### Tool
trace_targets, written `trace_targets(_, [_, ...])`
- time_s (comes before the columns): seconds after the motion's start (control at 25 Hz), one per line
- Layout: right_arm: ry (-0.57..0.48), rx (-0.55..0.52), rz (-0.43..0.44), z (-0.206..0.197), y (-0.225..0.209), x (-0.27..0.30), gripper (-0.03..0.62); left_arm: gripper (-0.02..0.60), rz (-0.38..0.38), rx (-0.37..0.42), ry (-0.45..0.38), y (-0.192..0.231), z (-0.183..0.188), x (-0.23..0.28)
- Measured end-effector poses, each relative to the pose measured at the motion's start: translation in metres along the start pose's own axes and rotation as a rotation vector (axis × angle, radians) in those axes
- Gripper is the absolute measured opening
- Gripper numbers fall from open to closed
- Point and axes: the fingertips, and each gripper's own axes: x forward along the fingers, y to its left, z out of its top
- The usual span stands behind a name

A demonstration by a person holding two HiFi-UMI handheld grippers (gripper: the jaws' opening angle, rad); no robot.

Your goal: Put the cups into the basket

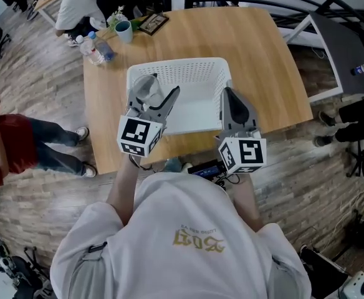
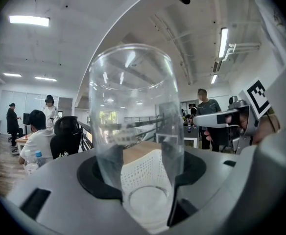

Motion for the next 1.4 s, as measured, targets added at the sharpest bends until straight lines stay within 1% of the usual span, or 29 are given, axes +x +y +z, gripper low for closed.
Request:
trace_targets(0.28, [0.03, -0.004, -0.001, -0.006, 0.013, 0.023, 0.011, 0.272, -0.068, -0.015, 0.005, 0.006, -0.01, 0.016])
trace_targets(0.4, [0.038, -0.015, 0.011, -0.007, 0.019, 0.031, 0.011, 0.272, -0.108, -0.029, 0.002, 0.006, -0.015, 0.024])
trace_targets(0.48, [0.051, -0.001, 0.022, -0.014, 0.02, 0.034, 0.011, 0.272, -0.133, -0.044, -0.002, 0.001, -0.02, 0.028])
trace_targets(0.56, [0.066, 0.009, 0.036, -0.021, 0.02, 0.035, 0.011, 0.272, -0.148, -0.04, -0.002, -0.004, -0.023, 0.033])
trace_targets(0.68, [0.071, 0.006, 0.052, -0.023, 0.017, 0.038, 0.011, 0.272, -0.148, -0.01, 0.011, -0.008, -0.027, 0.042])
trace_targets(0.8, [0.045, -0.02, 0.029, -0.016, 0.014, 0.042, 0.011, 0.272, -0.161, 0.026, 0.028, -0.009, -0.033, 0.046])
trace_targets(0.88, [0.048, -0.032, 0.049, -0.015, 0.015, 0.048, 0.011, 0.272, -0.16, 0.042, 0.046, -0.006, -0.039, 0.05])
trace_targets(1.0, [0.066, -0.042, 0.084, -0.019, 0.017, 0.054, 0.011, 0.272, -0.157, 0.04, 0.065, -0.002, -0.049, 0.055])
trace_targets(1.16, [0.074, -0.036, 0.103, -0.022, 0.016, 0.06, 0.012, 0.272, -0.166, 0.029, 0.09, 0.0, -0.06, 0.065])
trace_targets(1.28, [0.086, -0.036, 0.139, -0.025, 0.021, 0.067, 0.012, 0.272, -0.164, 0.035, 0.104, 0.002, -0.067, 0.072])
trace_targets(1.4, [0.105, -0.034, 0.174, -0.03, 0.025, 0.073, 0.012, 0.272, -0.172, 0.058, 0.121, 0.002, -0.074, 0.078])
